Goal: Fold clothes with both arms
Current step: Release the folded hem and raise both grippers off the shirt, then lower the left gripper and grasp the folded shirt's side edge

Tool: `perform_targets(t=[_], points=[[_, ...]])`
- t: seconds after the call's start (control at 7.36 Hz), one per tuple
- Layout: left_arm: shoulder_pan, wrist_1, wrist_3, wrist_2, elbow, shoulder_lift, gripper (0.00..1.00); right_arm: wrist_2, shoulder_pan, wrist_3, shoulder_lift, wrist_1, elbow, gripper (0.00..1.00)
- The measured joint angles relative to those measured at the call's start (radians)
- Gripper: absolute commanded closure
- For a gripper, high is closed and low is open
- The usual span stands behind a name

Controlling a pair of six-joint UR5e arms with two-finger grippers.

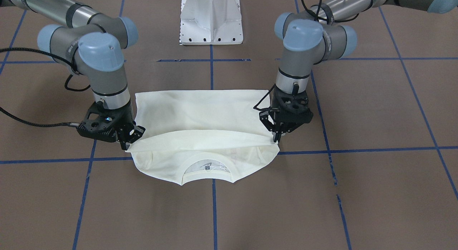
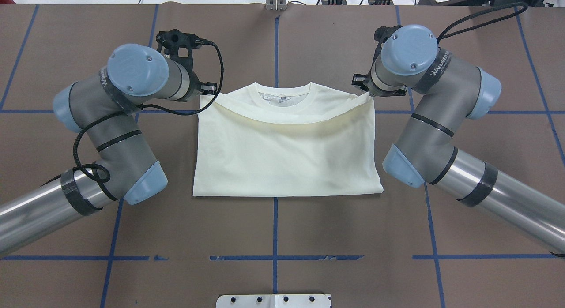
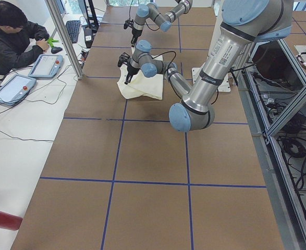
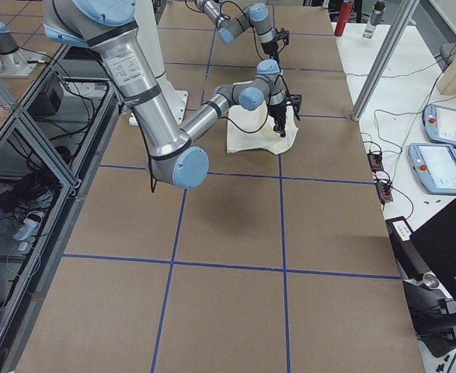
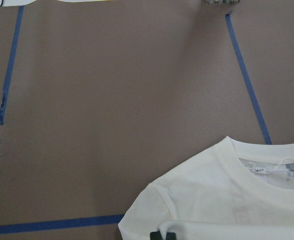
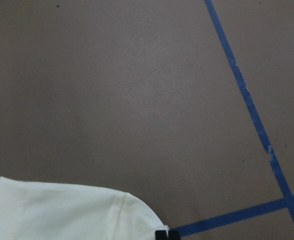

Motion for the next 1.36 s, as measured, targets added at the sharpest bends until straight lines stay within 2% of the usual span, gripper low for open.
perform_targets(t=[0.27, 0.41, 0.54, 0.82, 1.09, 1.22, 1.36], points=[[0.0, -0.071, 0.014, 0.0, 0.095, -0.006, 1.0, -0.011, -0.009, 0.0, 0.014, 0.099, -0.092, 1.0], [0.002, -0.078, 0.016, 0.0, 0.117, -0.009, 0.58, -0.013, -0.015, 0.0, 0.014, 0.113, -0.104, 0.51], [0.005, -0.083, 0.017, -0.001, 0.127, -0.01, 0.01, -0.015, -0.019, -0.001, 0.012, 0.118, -0.109, 0.01], [0.012, -0.141, 0.015, -0.003, 0.129, 0.002, 0.0, -0.029, -0.027, -0.012, 0.008, 0.152, -0.108, 0.0], [0.033, -0.266, 0.006, -0.006, 0.104, 0.058, 0.0, -0.009, -0.013, -0.041, 0.004, 0.234, -0.097, 0.0], [0.059, -0.31, -0.009, -0.007, 0.057, 0.105, 0.0, 0.034, 0.008, -0.047, -0.003, 0.269, -0.087, 0.0], [0.097, -0.33, -0.057, -0.007, -0.017, 0.161, 0.06, 0.075, 0.026, -0.05, -0.018, 0.295, -0.069, 0.0]])
